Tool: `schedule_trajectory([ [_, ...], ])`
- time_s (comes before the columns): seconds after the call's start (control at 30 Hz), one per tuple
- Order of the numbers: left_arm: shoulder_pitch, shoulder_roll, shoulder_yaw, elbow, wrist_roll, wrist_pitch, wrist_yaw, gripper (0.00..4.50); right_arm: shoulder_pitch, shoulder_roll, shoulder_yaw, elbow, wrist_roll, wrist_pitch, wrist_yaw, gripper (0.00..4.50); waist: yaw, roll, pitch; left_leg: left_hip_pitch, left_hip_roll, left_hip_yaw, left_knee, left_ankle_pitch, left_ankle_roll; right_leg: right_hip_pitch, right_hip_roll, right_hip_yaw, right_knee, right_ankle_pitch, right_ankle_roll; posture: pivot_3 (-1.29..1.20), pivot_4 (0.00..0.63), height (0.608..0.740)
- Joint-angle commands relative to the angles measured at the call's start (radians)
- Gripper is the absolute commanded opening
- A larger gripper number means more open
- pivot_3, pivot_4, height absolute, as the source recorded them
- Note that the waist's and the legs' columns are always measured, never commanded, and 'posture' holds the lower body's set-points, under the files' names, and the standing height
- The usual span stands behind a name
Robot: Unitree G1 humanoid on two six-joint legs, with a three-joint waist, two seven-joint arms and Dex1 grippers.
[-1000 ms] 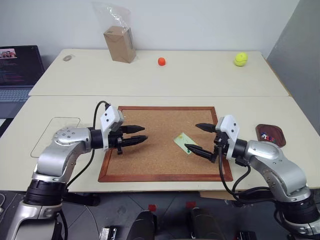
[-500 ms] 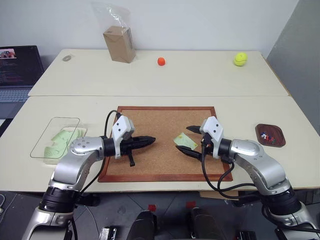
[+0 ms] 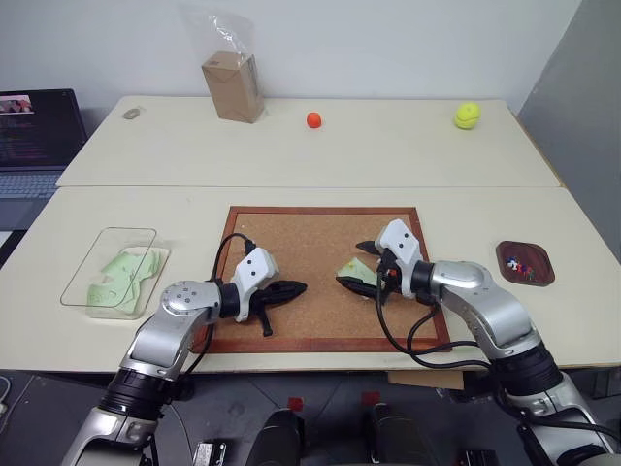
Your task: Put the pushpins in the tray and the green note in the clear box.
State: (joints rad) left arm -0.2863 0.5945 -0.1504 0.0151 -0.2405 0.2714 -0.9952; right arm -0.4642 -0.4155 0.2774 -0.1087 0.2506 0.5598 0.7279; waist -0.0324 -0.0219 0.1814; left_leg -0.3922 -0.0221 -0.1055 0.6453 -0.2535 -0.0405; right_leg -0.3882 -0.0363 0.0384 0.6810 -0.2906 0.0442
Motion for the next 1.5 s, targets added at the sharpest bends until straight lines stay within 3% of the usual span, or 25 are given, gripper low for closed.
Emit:
schedule_trajectory([
  [0.03,0.022,0.003,-0.026,-0.002,0.016,-0.003,-0.019,0.0,-0.028,0.007,0.0,0.024,-0.013,-0.007,0.015,4.09,0.0,0.0,0.0,0.0,0.0,0.0,0.0,0.0,0.0,0.0,0.0,0.0,0.0,0.0,0.0,0.0,0.15,0.74],
  [0.7,0.031,0.012,-0.028,-0.064,0.013,0.028,-0.027,0.0,-0.067,0.067,0.003,0.143,-0.053,-0.046,0.024,0.04,0.0,0.0,0.0,0.0,0.0,0.0,0.0,0.0,0.0,0.0,0.0,0.0,0.0,0.0,0.0,0.0,0.15,0.74],
  [1.07,0.032,0.01,-0.032,-0.063,0.041,0.048,0.002,0.0,-0.055,0.044,-0.023,0.09,-0.044,-0.015,0.042,0.04,0.0,0.0,0.0,0.0,0.0,0.0,0.0,0.0,0.0,0.0,0.0,0.0,0.0,0.0,0.0,0.0,0.15,0.74],
  [1.5,0.001,0.024,-0.072,0.025,0.123,0.03,0.027,0.0,-0.045,0.001,-0.146,-0.143,0.074,0.175,0.008,0.04,0.0,0.005,-0.004,0.002,0.0,0.0,0.0,0.0,0.0,0.002,0.0,0.0,0.0,0.0,0.0,0.0,0.15,0.74],
])
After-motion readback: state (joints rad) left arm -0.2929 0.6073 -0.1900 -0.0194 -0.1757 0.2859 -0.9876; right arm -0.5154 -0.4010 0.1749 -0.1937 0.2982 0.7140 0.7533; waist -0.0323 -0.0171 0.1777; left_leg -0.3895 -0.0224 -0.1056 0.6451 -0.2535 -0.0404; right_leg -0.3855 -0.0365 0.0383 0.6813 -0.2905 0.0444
